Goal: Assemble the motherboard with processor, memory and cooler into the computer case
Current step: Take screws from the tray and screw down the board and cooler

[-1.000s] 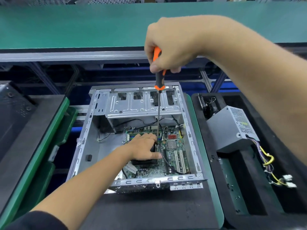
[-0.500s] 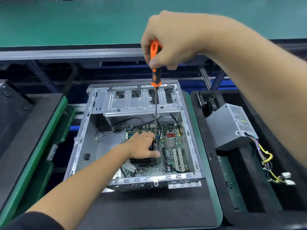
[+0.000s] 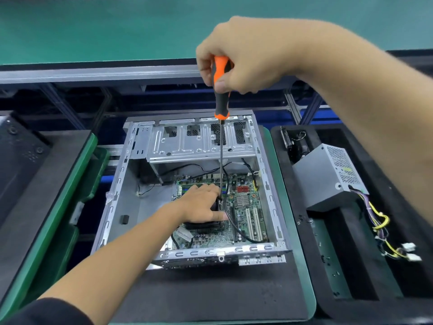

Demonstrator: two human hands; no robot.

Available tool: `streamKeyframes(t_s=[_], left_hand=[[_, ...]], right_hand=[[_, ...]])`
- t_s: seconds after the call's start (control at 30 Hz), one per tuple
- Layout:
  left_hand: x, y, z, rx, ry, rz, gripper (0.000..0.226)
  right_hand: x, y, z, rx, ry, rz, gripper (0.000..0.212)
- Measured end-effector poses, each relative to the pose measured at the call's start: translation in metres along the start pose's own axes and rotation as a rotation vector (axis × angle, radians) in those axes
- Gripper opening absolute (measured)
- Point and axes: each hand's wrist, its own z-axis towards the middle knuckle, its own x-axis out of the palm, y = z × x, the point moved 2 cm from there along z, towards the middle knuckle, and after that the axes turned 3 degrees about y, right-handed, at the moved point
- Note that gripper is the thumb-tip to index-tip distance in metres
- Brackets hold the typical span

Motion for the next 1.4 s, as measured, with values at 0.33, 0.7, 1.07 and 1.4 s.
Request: streamKeyframes(t_s=[0.33,0.7,1.07,1.4], left_hand=[[-0.007,-0.001,-0.007,-0.036,0.085,-0.147,0.077],[-0.017,0.04,-0.052,-0.199,-0.044,-0.6,0.042],[-0.015,0.053,-0.087,-0.341,-0.02,-0.653,0.019],[-0.01,0.045,-0.087,-0.326,0.023,-0.771,0.009]], right_hand=[[-0.002,-0.02,-0.005,0.119,0.095,0.034,0.02],[0.018,0.009,0.012,-0.016,-0.151,0.533,0.032],[0.014,0.068,0.028,-0.224,-0.279,0.592,0.028],[0.038,0.076,0.04,-0.287,-0.191,0.674,0.021]])
